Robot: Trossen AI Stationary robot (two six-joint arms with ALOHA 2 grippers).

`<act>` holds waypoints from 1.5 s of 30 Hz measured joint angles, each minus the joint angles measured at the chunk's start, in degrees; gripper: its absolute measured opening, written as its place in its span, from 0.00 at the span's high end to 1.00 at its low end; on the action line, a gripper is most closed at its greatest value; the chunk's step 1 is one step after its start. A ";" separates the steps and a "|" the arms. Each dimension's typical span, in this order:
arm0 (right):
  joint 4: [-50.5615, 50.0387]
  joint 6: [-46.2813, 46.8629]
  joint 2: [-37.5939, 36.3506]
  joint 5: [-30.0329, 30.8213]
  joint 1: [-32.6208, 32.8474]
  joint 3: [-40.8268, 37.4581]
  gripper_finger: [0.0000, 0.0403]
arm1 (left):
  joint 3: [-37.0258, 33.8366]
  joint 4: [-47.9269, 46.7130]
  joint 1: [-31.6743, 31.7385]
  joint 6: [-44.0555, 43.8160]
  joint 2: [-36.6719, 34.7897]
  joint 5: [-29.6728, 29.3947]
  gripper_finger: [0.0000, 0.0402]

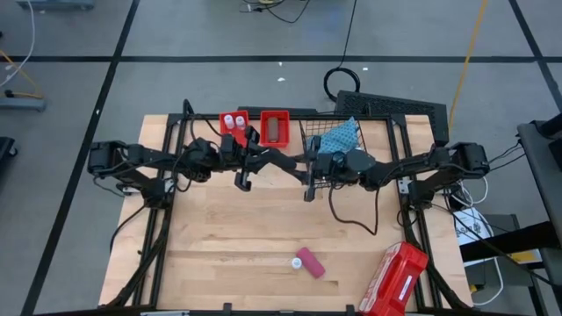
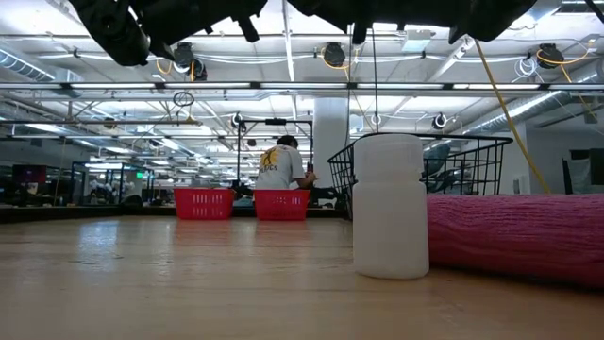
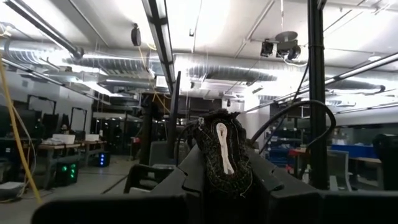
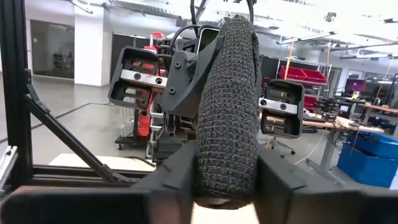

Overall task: Pick & Place Medicine items
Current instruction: Put the black bandage into the right orange basket

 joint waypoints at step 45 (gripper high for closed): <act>-38.30 0.75 -8.46 -1.57 0.79 -0.10 0.90 | 64.85 -125.78 -8.29 14.96 18.33 -6.23 0.49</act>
